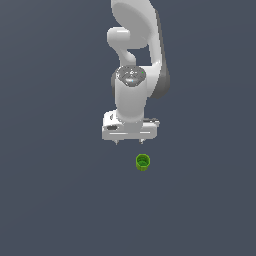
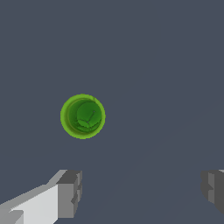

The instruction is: Pick up the object and move it to a goal position.

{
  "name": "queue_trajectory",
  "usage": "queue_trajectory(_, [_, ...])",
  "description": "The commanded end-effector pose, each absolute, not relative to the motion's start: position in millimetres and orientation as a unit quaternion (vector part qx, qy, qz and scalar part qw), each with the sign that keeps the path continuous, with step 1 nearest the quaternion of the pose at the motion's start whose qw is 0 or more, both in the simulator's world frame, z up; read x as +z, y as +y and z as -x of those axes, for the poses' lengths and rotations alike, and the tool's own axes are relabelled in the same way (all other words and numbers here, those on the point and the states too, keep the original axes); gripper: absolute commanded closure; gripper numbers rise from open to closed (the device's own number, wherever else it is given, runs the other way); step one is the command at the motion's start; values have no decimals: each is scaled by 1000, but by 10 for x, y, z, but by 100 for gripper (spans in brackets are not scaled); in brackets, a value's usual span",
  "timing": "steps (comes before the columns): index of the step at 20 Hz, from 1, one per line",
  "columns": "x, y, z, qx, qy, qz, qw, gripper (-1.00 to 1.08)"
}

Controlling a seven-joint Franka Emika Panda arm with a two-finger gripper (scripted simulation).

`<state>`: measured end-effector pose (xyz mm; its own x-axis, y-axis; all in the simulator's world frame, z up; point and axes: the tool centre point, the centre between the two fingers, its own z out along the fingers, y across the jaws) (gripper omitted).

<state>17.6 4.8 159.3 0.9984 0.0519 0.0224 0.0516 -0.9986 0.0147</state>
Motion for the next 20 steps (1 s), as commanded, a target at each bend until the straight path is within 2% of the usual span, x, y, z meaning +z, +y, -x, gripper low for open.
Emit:
queue_trajectory(1, [1563,76,-198,10,48,-999,8,-92])
queue_trajectory(20, [1184,435,-468,1,319,-948,7,-92])
